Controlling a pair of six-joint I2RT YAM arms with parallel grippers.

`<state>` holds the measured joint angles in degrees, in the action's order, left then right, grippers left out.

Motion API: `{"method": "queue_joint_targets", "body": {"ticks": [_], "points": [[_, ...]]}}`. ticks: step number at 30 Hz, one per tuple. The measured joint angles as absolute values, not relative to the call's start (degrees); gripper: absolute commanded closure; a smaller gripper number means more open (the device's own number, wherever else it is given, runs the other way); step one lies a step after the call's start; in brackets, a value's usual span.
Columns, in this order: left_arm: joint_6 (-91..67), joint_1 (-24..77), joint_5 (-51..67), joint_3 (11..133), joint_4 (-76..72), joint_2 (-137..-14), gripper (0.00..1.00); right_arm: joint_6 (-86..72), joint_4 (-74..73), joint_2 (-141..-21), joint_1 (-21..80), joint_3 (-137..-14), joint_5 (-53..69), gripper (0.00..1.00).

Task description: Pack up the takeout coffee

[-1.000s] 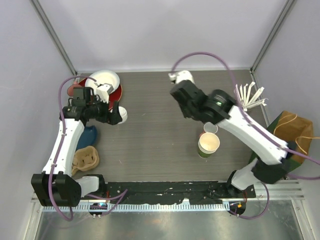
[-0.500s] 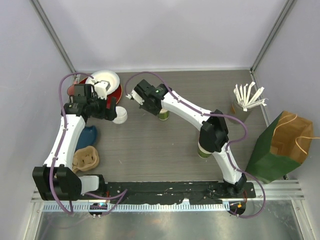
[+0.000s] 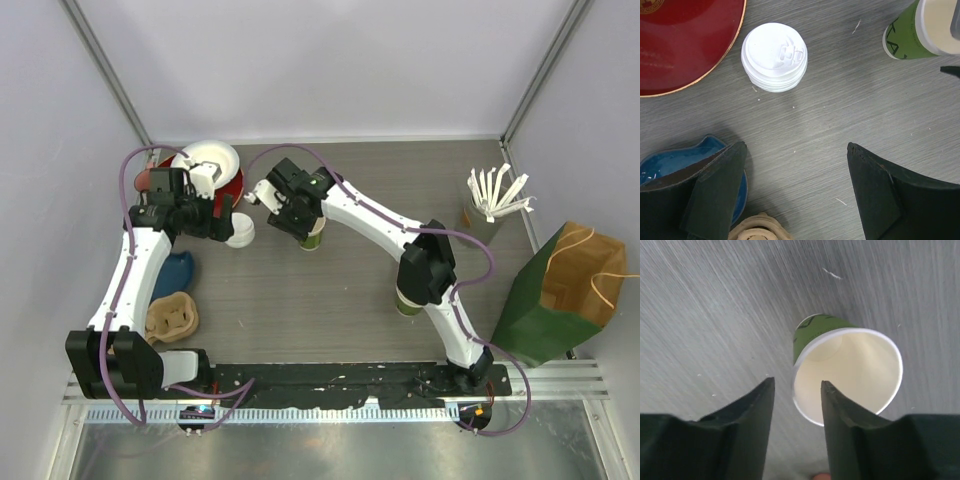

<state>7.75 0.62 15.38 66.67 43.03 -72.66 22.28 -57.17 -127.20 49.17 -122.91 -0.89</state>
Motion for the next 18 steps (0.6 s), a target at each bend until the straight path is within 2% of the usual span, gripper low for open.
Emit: {"method": "queue_joint_targets", "body": {"ticks": [5,9,13,18], "points": [[7.77,0.62,15.46,66.67,43.03,-72.71,0.13,18.59,-61.25,-128.25,49.58,-128.53,-0.49,0.31],[7.84,0.62,15.79,66.67,43.05,-72.93,0.13,11.86,-61.76,-123.22,51.16,-128.84,-5.19,0.2],[7.92,0.62,16.51,66.65,43.05,-72.93,0.13,0.56,-62.46,-108.77,52.56,-119.68,-14.26,0.19],[7.92,0.62,17.41,66.5,43.05,-72.9,0.13,-13.89,-67.26,-86.91,52.29,-100.57,-22.98,0.32]]}}
